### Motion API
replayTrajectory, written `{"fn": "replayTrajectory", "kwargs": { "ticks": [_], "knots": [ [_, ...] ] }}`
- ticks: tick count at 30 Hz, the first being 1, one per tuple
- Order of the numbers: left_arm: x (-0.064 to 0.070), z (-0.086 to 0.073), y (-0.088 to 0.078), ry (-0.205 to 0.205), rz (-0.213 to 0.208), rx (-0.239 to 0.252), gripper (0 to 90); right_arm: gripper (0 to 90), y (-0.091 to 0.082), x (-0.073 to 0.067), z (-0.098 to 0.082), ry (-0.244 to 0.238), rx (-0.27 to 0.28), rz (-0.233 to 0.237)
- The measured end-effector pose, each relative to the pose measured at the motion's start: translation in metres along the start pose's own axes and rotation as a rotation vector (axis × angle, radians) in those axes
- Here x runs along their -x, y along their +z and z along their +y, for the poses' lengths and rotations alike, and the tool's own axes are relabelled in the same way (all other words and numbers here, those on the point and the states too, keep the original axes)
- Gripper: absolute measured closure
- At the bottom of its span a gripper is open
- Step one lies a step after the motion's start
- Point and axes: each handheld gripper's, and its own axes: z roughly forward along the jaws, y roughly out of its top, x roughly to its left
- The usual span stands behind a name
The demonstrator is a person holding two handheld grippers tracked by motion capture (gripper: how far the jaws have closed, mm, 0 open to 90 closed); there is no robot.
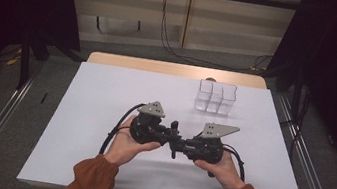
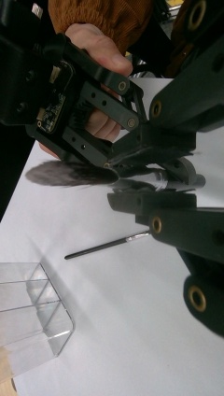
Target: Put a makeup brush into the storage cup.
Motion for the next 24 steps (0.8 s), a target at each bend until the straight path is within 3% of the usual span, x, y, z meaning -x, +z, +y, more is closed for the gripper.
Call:
{"fn": "replayTrajectory", "kwargs": {
  "ticks": [12, 14, 20, 24],
  "knots": [
    [0.001, -0.004, -0.007, 0.037, 0.064, 0.053, 51.0, 79.9, -0.005, 0.003, 0.001, 0.005, 0.005, -0.026],
    [-0.001, -0.004, -0.009, 0.026, 0.071, 0.066, 49.3, 80.0, -0.006, 0.004, 0.001, 0.008, 0.01, -0.029],
    [-0.001, -0.007, -0.017, 0.042, 0.129, 0.094, 32.9, 80.0, -0.009, 0.005, 0.001, 0.008, 0.016, -0.048],
    [-0.004, -0.011, -0.021, 0.019, 0.155, 0.103, 26.1, 80.0, -0.011, 0.005, 0.002, 0.006, 0.017, -0.056]
  ]
}}
